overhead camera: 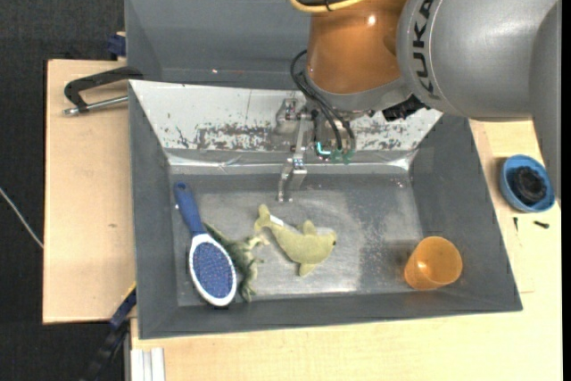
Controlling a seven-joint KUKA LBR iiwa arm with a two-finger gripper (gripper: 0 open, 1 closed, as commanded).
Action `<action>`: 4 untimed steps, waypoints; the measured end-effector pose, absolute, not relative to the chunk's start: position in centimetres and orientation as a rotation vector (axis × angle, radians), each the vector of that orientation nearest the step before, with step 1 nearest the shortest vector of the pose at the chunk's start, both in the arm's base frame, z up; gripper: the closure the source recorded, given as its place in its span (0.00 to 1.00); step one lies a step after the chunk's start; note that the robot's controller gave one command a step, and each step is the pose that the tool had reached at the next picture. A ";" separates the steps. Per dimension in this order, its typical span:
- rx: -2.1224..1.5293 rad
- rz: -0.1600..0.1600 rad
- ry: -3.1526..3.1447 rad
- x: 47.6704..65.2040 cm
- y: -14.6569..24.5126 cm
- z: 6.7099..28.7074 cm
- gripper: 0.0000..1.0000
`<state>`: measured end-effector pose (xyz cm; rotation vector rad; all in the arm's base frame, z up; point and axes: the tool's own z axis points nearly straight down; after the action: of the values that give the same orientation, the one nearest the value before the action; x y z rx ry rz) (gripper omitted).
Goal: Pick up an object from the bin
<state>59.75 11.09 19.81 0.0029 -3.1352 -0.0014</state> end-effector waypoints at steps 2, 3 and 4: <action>-0.041 -0.007 -3.143 55.0 6.4 7.6 0.00; -0.172 -0.009 -3.147 52.4 3.2 7.4 0.00; -0.304 -0.006 -3.140 50.8 4.0 7.3 0.00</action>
Offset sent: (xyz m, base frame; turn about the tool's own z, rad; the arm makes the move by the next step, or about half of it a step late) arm -0.0410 -0.0344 -0.1102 -0.0078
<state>50.79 4.03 7.34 -0.3037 -3.1400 -0.0057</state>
